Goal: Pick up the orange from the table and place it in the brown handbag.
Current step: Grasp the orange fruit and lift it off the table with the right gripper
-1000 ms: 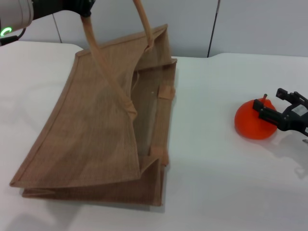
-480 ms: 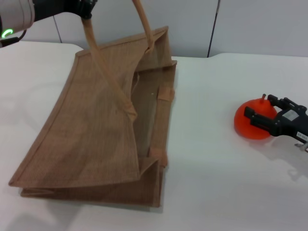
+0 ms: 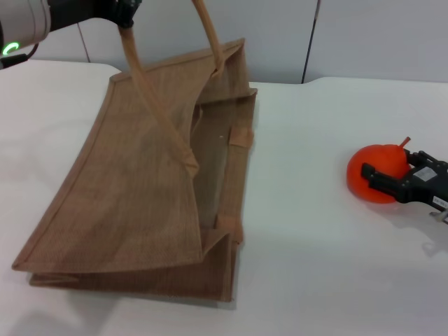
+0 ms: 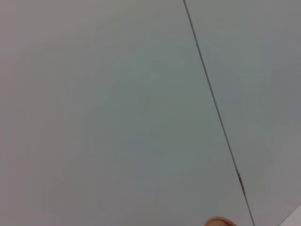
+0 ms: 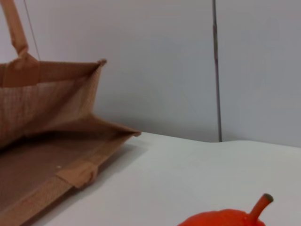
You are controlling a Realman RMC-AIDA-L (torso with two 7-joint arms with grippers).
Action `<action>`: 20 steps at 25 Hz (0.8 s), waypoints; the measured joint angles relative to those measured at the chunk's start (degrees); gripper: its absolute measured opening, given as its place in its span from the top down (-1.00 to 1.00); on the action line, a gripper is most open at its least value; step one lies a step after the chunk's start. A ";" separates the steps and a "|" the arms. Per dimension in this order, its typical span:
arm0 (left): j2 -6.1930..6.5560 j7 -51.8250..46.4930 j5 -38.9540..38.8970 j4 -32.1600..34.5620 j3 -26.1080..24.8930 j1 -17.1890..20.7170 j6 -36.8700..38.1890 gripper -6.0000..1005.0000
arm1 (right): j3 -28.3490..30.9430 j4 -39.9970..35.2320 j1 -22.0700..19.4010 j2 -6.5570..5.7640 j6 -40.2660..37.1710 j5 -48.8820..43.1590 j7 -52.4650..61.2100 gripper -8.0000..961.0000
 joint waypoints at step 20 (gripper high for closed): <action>-0.10 -0.01 1.40 0.00 0.18 0.04 0.00 0.73 | 0.11 1.23 0.72 -0.16 0.91 -4.51 4.11 -0.50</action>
